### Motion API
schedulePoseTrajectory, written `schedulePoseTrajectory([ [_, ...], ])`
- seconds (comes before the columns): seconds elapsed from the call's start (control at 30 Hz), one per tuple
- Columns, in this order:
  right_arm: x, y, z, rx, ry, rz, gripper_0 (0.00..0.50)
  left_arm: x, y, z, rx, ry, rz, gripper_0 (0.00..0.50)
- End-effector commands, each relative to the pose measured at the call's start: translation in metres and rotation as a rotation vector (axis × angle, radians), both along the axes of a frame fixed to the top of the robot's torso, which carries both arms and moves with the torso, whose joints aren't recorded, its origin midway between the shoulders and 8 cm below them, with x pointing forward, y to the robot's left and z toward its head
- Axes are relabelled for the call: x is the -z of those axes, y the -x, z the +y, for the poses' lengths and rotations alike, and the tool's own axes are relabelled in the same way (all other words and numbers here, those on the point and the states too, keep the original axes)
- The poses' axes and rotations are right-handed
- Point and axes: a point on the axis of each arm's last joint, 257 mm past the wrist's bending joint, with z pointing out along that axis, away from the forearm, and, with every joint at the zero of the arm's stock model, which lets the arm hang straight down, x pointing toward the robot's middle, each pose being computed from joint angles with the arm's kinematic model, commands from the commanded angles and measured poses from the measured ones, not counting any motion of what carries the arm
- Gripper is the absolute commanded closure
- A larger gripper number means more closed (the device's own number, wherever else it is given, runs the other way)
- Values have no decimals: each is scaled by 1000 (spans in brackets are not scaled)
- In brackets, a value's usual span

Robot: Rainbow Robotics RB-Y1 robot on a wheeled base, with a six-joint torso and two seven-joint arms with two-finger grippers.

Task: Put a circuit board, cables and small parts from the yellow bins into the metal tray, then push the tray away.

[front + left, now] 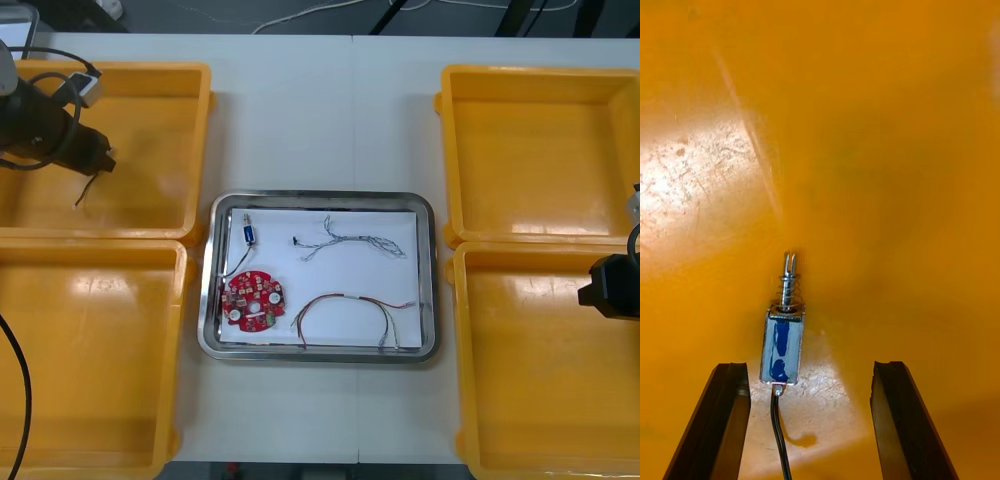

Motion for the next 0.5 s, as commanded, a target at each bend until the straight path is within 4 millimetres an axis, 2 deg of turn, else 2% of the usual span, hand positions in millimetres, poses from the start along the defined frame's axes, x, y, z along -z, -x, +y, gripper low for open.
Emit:
schedulePoseTrajectory([
  [0.03,-10,-1,-5,15,5,-31,0,-36,-19,-3,-5,-36,-68,26],
  [0.37,-10,-1,-5,15,5,-31,0,-24,-30,6,10,-52,-92,25],
  [0.5,-10,-1,-5,15,5,-31,0,-23,-31,3,15,-56,-90,26],
])
